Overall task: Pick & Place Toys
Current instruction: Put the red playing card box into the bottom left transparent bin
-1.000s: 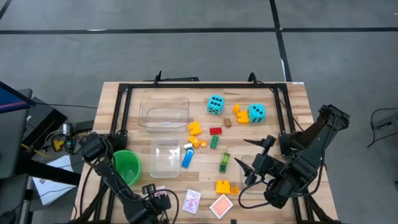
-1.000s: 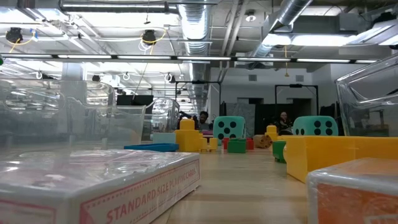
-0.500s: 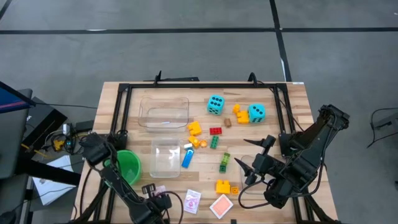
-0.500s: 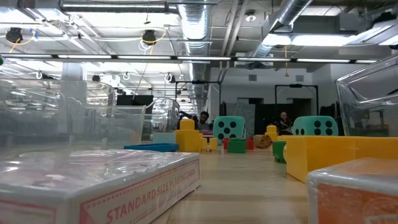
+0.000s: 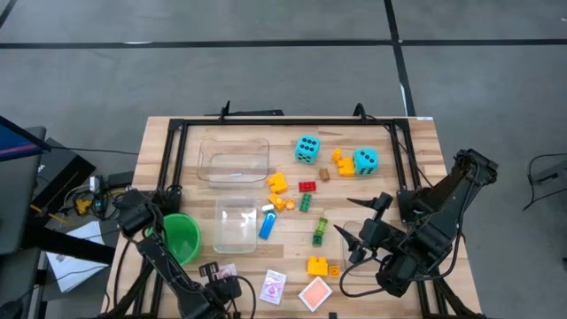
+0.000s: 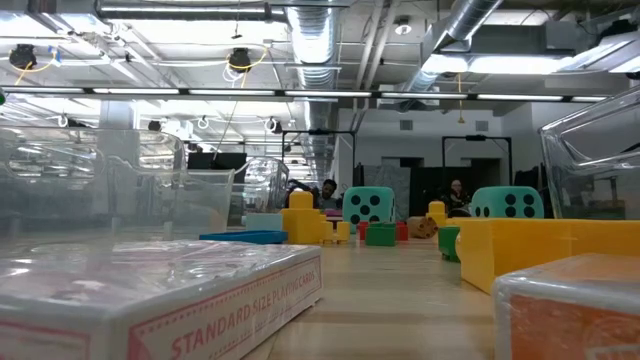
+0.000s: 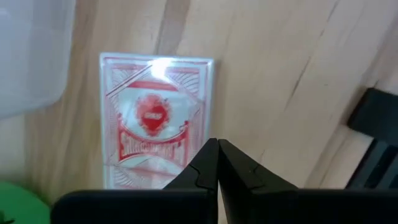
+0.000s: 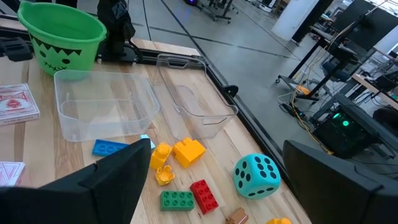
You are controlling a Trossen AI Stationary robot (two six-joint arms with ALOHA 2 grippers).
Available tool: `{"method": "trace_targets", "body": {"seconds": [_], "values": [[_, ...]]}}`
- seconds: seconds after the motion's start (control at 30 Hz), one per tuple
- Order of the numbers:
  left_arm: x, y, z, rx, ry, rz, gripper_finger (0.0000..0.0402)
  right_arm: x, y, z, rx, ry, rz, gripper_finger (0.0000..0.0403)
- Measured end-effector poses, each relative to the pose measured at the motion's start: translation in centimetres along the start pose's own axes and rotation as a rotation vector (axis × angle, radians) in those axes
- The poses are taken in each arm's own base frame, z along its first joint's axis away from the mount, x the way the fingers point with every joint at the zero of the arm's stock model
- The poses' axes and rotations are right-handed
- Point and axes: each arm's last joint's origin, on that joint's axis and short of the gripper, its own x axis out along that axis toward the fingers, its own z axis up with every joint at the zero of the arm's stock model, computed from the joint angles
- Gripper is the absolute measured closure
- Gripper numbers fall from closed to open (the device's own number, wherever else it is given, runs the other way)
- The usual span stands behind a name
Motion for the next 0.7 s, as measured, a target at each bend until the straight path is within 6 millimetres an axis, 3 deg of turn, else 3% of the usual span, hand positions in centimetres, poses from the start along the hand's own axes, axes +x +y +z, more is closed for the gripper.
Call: {"method": "trace_targets", "body": {"seconds": [0.7], "values": [[0.40, 0.06, 0.04, -0.003, -0.026, 0.003, 0.0401, 0.00, 0.00, -0.01, -0.001, 0.003, 0.002, 0.0047]]}}
